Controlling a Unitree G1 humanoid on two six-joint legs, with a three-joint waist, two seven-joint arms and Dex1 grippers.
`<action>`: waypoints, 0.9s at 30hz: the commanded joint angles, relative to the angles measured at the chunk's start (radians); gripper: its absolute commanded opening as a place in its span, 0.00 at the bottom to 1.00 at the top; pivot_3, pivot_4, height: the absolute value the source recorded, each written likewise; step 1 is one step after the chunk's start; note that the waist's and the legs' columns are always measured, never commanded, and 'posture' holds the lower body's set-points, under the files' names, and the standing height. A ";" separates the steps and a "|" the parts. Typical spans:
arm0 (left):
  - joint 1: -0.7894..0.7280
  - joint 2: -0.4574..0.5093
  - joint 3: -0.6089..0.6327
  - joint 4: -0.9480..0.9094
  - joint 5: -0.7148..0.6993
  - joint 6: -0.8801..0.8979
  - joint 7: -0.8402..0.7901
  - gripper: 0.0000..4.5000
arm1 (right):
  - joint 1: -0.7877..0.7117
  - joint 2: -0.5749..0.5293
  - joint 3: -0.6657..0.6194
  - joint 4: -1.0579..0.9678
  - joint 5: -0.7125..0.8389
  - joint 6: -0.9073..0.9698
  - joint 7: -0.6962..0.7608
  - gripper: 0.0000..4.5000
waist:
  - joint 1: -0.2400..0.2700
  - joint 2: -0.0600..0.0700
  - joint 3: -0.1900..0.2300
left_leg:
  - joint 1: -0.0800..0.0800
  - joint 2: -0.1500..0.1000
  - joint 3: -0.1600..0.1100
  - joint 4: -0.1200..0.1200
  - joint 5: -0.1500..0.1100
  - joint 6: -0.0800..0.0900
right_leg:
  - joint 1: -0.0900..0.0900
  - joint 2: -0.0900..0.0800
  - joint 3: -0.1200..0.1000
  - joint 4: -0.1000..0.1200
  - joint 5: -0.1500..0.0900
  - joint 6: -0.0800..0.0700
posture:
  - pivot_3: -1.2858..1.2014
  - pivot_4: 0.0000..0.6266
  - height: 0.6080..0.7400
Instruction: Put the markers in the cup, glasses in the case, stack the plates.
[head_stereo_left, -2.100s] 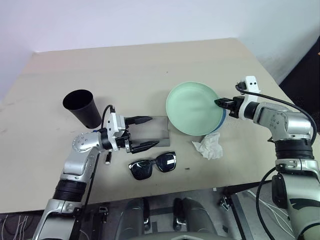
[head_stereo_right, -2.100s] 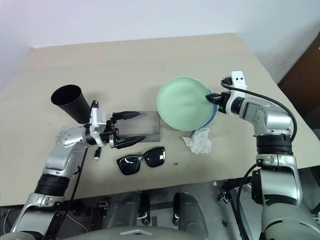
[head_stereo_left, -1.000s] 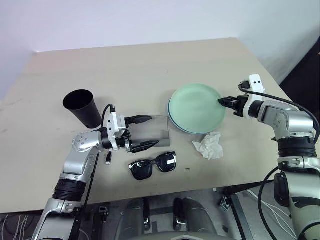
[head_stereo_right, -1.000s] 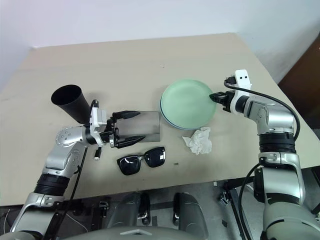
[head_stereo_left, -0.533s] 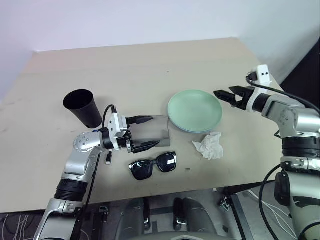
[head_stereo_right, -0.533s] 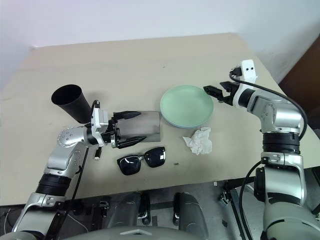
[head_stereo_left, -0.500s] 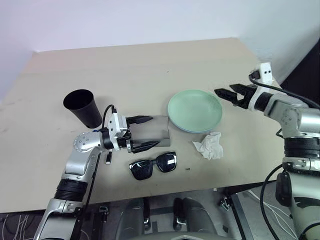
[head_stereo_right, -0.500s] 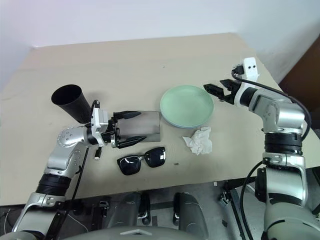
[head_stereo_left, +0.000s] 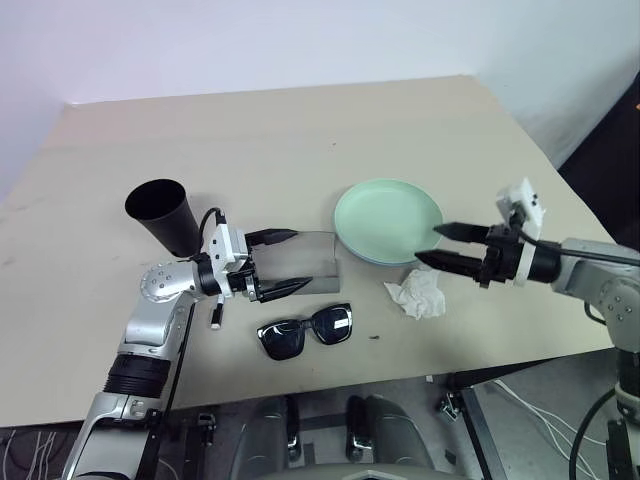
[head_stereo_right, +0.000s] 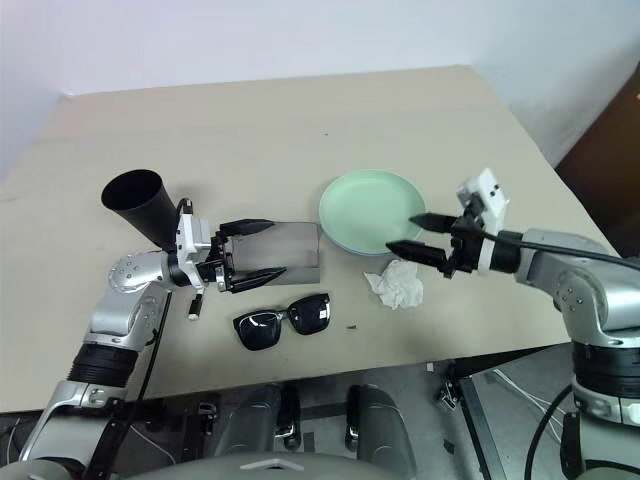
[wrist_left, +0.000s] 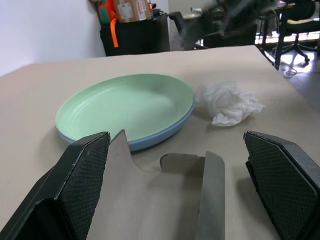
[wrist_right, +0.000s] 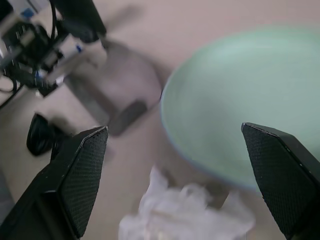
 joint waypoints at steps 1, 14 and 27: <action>-0.009 0.005 0.008 -0.015 0.003 -0.021 -0.004 1.00 | 0.023 0.004 0.008 -0.031 0.007 -0.013 -0.006 0.99 | 0.001 0.000 0.000 | 0.000 0.000 0.000 0.000 0.000 0.001 | 0.000 0.000 0.000 -0.001 0.000 0.000 | 0.52 0.24 1.00; -0.009 0.006 0.000 -0.008 0.024 -0.033 -0.009 1.00 | 0.097 -0.004 0.171 -0.005 -0.125 -0.107 -0.024 0.99 | 0.001 0.000 0.000 | 0.000 0.000 0.000 -0.001 -0.001 0.001 | 0.002 0.000 -0.001 -0.005 0.000 0.001 | 0.52 0.24 1.00; -0.017 0.005 -0.001 -0.007 0.036 -0.039 -0.006 1.00 | 0.143 -0.050 0.214 -0.025 -0.241 -0.267 0.030 0.59 | 0.002 0.000 0.000 | 0.000 0.000 0.000 -0.002 -0.001 0.002 | 0.003 0.000 -0.001 -0.007 0.001 0.001 | 0.52 0.24 1.00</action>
